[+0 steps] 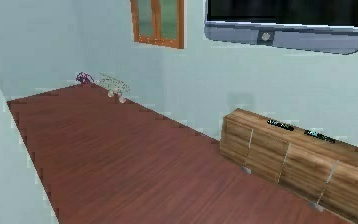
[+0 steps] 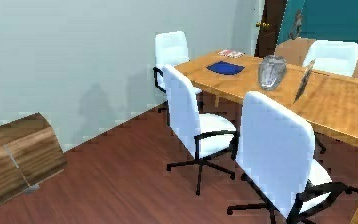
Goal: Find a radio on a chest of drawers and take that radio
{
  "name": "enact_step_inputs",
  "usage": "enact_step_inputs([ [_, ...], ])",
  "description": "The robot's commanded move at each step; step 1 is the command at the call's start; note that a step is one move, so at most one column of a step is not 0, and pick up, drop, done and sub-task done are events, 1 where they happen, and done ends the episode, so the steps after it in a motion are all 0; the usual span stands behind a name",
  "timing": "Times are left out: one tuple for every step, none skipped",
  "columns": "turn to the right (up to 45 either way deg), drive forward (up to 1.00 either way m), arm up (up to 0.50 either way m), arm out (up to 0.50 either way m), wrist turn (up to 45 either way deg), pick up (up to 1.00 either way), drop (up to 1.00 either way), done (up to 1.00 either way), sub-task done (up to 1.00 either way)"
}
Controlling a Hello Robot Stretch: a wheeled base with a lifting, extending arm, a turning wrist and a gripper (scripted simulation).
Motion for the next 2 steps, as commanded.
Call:
enact_step_inputs([
  [-3.0,0.00,0.00,0.00,0.0,0.00,0.00,0.00,0.00],
  [0.0,0.50,0.00,0.00,0.0,0.00,0.00,0.00,0.00],
])
